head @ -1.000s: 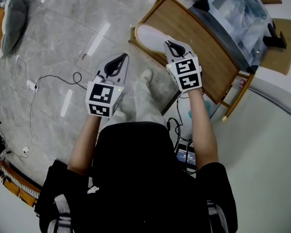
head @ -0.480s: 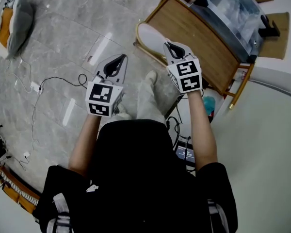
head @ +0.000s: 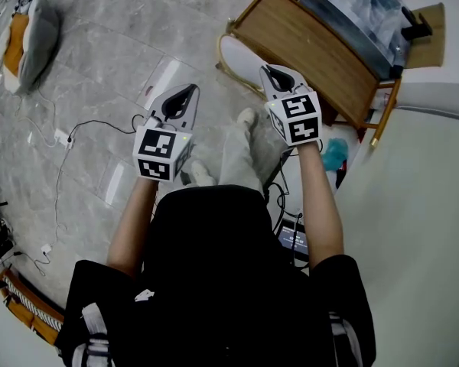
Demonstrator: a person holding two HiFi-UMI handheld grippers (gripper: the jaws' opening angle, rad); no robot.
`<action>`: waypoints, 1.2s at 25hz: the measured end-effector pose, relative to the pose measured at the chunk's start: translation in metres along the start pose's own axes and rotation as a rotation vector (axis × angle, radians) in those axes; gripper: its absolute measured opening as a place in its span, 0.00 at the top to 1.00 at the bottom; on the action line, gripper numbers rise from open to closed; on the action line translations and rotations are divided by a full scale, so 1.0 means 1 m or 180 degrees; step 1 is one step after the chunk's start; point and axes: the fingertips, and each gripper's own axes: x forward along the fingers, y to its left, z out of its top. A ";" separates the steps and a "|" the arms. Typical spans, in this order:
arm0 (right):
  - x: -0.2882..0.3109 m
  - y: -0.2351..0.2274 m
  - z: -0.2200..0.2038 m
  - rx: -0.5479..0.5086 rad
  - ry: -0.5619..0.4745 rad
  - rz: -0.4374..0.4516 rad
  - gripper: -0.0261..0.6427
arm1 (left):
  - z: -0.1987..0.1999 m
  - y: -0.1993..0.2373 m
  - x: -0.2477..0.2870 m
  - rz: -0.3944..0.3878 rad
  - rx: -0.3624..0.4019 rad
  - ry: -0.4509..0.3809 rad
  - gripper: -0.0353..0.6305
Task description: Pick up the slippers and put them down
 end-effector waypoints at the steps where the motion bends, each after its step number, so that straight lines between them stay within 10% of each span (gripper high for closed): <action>1: -0.006 0.007 -0.001 0.0006 -0.0003 -0.0021 0.95 | -0.002 -0.002 -0.009 -0.0019 0.0015 -0.0007 0.94; 30: -0.063 0.108 -0.023 -0.0010 -0.0056 -0.0059 0.95 | -0.057 -0.011 -0.104 -0.0021 0.0085 0.0017 0.94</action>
